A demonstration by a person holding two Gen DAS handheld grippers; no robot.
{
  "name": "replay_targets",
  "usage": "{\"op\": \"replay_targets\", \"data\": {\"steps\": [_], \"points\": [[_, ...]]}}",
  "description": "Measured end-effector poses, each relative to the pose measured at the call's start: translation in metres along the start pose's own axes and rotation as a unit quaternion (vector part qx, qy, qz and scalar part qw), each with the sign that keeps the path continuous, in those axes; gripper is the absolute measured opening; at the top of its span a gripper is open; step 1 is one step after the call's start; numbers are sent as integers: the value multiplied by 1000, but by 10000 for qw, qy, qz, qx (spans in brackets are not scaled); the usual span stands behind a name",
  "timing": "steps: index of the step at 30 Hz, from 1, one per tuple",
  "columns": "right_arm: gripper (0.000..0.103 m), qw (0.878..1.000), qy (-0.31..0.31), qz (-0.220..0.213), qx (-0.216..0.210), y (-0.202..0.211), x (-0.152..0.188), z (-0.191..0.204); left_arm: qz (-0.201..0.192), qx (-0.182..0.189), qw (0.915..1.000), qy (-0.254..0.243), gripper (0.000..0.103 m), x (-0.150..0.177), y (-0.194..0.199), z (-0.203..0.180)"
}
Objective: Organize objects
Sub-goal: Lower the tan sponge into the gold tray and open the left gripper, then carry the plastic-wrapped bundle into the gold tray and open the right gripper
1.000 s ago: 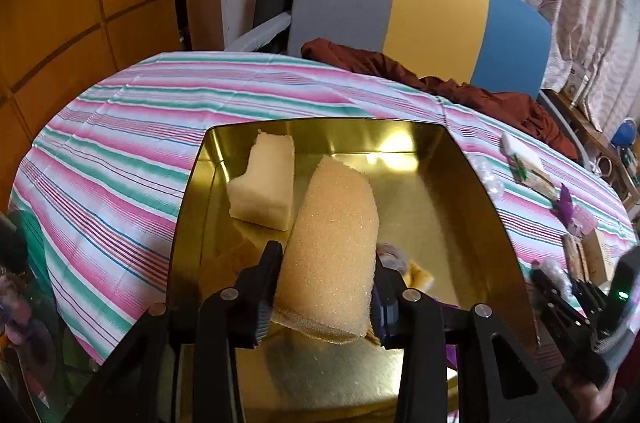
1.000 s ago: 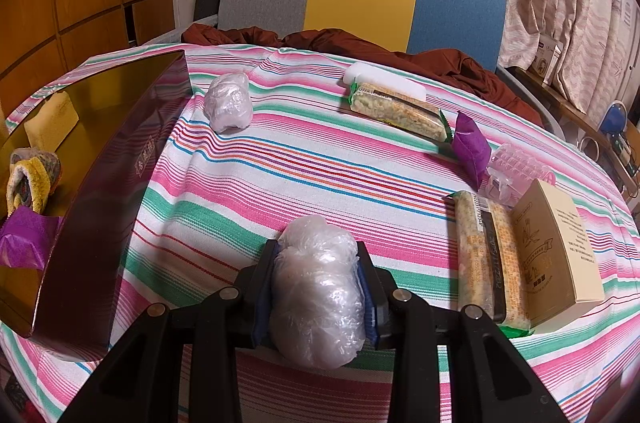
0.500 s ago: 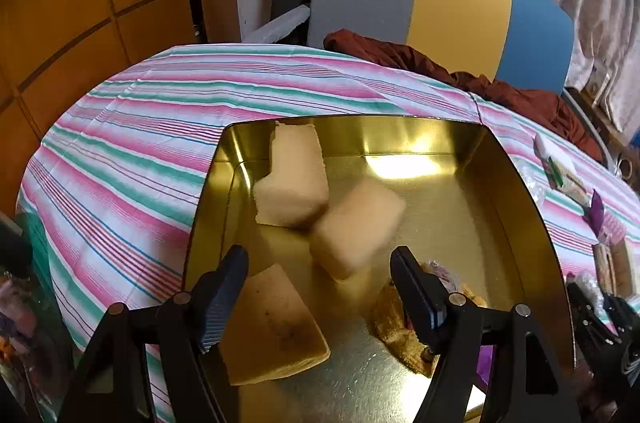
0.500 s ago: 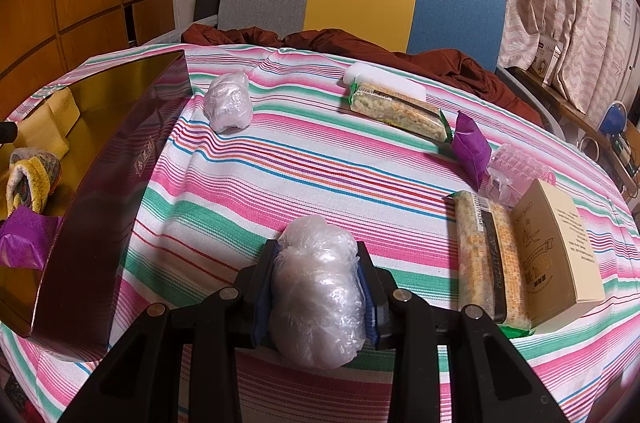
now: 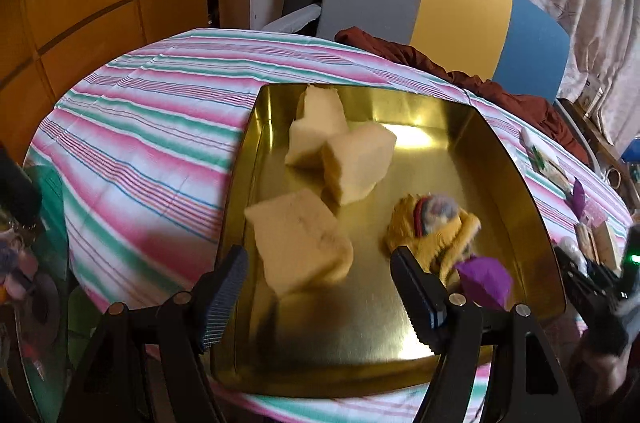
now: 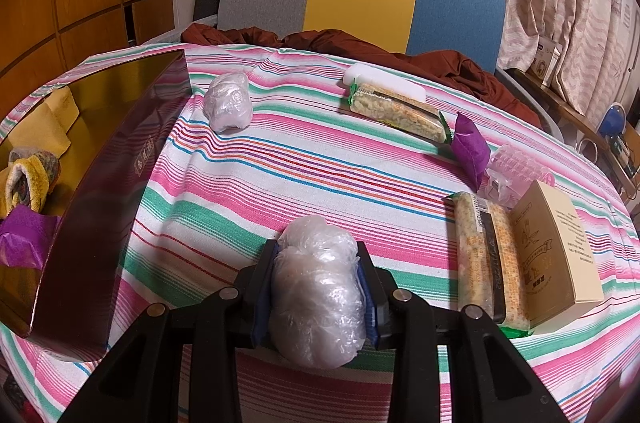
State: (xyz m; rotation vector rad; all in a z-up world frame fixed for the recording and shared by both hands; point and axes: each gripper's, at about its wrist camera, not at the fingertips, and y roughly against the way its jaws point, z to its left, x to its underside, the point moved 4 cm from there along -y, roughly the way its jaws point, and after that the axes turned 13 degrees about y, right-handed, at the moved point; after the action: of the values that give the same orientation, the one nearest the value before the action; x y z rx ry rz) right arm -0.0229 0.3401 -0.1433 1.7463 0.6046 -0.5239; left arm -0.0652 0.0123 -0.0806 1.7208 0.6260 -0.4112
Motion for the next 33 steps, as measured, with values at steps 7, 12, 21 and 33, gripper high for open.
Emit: {"op": "replay_targets", "data": {"steps": [7,12,21,33], "points": [[35,9999,-119,78,5,1,-6,0,-59,117,9997,-190,79,7,14,-14],[35,9998,-135,-162,-39,18,-24,5,-123,168,9994,-278,81,7,20,-20],[35,9970,45,-577,-517,47,-66,44,-216,173,9993,-246,82,5,29,-14],[35,9913,462,-621,-1067,45,-118,115,-309,181,9994,-38,83,-2,39,3]]}}
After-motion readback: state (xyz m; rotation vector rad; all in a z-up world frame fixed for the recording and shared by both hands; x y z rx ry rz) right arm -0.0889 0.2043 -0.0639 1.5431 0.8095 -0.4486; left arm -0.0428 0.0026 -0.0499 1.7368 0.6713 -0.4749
